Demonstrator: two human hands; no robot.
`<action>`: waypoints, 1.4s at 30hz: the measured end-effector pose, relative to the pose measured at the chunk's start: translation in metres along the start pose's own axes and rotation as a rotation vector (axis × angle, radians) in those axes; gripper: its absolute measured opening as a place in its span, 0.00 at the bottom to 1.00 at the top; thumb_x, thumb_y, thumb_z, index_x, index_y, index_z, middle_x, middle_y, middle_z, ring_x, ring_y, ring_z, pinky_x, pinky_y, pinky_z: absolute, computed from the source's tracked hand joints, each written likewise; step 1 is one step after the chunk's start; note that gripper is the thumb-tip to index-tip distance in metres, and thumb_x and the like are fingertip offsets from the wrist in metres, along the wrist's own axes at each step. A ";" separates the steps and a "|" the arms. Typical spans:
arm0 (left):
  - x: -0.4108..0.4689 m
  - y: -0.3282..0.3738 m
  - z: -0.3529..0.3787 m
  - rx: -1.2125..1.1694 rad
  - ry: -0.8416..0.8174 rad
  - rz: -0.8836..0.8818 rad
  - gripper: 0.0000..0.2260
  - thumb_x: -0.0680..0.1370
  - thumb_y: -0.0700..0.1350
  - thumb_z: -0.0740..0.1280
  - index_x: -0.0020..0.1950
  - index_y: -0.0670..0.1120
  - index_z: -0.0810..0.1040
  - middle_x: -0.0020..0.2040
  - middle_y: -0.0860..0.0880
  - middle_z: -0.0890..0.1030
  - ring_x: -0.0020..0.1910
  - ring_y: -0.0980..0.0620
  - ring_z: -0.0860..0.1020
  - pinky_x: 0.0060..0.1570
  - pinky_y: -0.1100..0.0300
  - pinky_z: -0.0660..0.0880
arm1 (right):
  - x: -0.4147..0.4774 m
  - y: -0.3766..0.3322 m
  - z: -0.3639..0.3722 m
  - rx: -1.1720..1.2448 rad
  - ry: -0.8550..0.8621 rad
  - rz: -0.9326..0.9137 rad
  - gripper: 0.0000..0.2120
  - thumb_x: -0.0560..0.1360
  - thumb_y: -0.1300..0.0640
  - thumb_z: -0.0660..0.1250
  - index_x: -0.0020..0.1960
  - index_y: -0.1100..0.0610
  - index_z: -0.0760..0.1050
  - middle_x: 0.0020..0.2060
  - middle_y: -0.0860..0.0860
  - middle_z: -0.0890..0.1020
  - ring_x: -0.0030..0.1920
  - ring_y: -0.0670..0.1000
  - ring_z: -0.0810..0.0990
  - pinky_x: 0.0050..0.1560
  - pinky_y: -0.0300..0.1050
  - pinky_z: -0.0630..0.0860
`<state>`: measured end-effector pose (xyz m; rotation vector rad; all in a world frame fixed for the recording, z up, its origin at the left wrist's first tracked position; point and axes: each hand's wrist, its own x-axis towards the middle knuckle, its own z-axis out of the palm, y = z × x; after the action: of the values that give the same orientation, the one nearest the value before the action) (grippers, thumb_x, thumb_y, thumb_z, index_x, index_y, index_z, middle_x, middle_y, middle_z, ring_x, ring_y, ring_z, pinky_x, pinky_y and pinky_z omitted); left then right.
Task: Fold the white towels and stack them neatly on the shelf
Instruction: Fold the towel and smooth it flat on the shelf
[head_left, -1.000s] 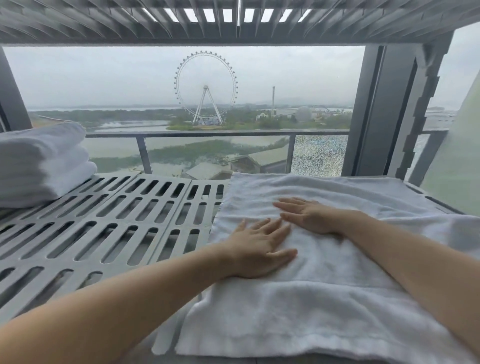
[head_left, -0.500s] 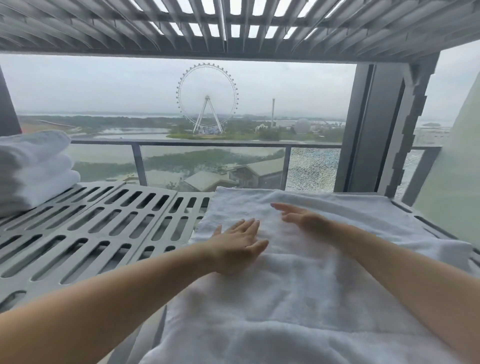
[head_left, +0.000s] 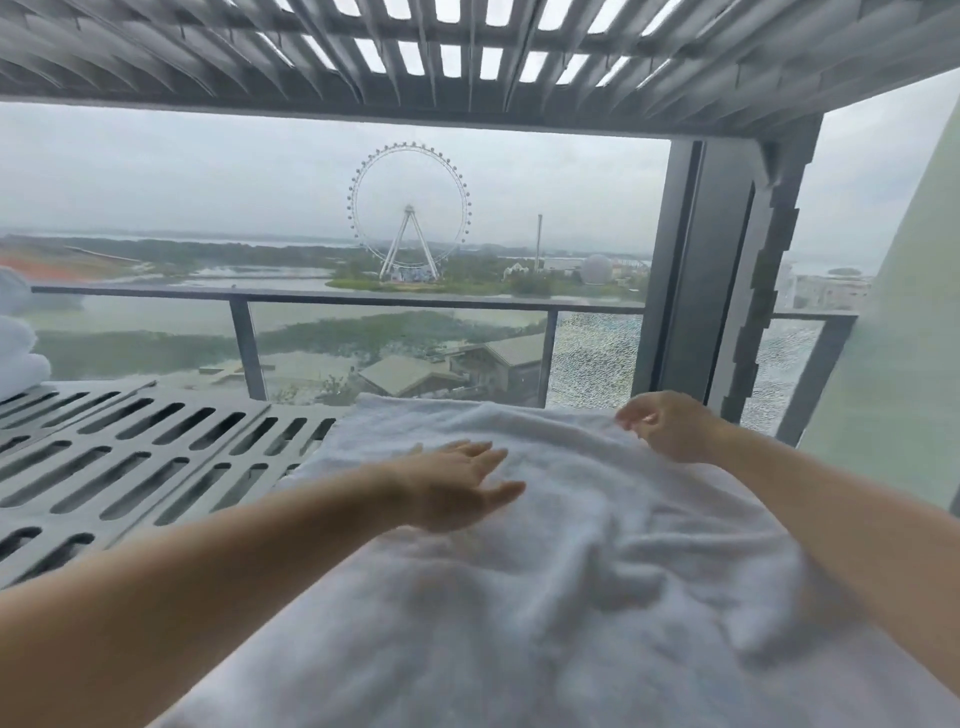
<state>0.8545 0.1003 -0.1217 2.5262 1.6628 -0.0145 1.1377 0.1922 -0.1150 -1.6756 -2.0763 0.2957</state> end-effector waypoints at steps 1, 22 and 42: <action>0.011 0.011 0.001 0.003 0.001 0.023 0.30 0.77 0.66 0.45 0.76 0.55 0.47 0.77 0.55 0.47 0.75 0.55 0.45 0.72 0.44 0.42 | 0.003 0.002 -0.001 -0.059 0.004 -0.004 0.08 0.76 0.59 0.62 0.51 0.52 0.78 0.50 0.50 0.81 0.48 0.49 0.78 0.47 0.39 0.70; 0.088 0.045 0.026 -0.065 0.093 0.103 0.25 0.79 0.63 0.46 0.75 0.58 0.51 0.77 0.54 0.49 0.75 0.57 0.45 0.73 0.46 0.42 | 0.061 0.020 0.011 -0.478 -0.049 -0.019 0.09 0.77 0.53 0.59 0.51 0.57 0.73 0.53 0.52 0.75 0.51 0.55 0.76 0.51 0.49 0.74; 0.107 0.047 0.013 -0.038 0.011 0.109 0.24 0.80 0.61 0.45 0.75 0.58 0.49 0.77 0.54 0.46 0.75 0.57 0.42 0.72 0.42 0.40 | 0.070 0.060 -0.014 -0.224 -0.135 -0.009 0.04 0.73 0.50 0.68 0.42 0.50 0.78 0.39 0.45 0.79 0.41 0.46 0.76 0.36 0.35 0.68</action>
<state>0.9407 0.1780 -0.1375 2.5891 1.5113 0.0408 1.1854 0.2721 -0.1141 -1.8186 -2.2878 0.1827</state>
